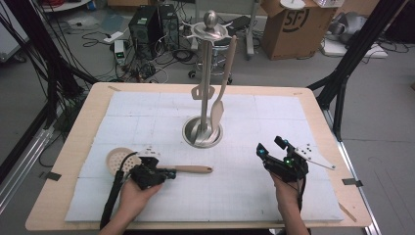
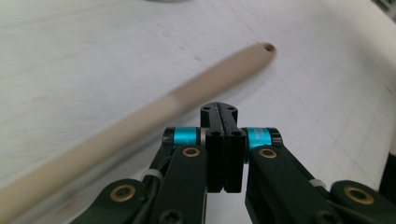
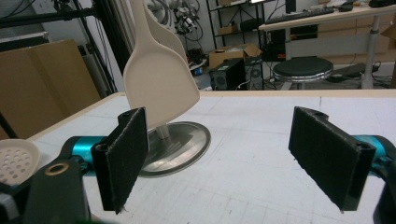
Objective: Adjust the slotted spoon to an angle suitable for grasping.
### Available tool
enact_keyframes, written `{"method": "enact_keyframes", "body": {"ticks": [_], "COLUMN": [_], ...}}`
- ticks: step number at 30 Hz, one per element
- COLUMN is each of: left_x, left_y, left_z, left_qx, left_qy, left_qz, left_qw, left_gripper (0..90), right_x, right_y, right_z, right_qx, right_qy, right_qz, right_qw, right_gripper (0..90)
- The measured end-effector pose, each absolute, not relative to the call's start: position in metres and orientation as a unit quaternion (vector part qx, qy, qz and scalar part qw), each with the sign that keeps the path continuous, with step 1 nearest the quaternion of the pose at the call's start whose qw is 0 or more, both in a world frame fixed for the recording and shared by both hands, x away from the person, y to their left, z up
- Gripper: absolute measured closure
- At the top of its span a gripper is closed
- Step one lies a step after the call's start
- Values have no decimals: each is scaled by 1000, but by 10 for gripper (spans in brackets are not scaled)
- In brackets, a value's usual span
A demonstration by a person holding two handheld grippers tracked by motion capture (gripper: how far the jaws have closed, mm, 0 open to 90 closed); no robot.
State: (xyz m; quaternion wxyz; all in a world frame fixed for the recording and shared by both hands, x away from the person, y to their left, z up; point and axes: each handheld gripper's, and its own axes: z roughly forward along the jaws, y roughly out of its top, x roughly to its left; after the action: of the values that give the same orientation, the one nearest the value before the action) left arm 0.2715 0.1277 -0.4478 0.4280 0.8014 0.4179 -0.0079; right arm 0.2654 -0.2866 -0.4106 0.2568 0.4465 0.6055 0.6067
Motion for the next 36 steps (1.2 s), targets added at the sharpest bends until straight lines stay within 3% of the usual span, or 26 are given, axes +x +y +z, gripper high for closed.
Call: {"method": "enact_keyframes", "body": {"ticks": [4,16,26,32,36], "left_x": [270,292,318,327,338], "left_y": [106,94,102,100,104], "left_z": [-458,-462,-466,-454,-449], "left_qx": [822,800,761,761,750], "left_qy": [398,422,469,468,479], "left_qz": [-17,4,26,71,64], "left_qw": [406,427,447,443,452], "left_gripper": [897,897,900,899,898], "right_x": [265,266,265,266,266], "right_y": [-287,-286,-289,-288,-287], "right_z": [-411,-411,-411,-412,-411], "right_qx": [449,448,451,451,450], "right_qy": [605,607,603,605,606], "right_qz": [607,605,607,605,604], "right_qw": [255,255,255,254,255], "right_gripper": [193,193,193,194,194]}}
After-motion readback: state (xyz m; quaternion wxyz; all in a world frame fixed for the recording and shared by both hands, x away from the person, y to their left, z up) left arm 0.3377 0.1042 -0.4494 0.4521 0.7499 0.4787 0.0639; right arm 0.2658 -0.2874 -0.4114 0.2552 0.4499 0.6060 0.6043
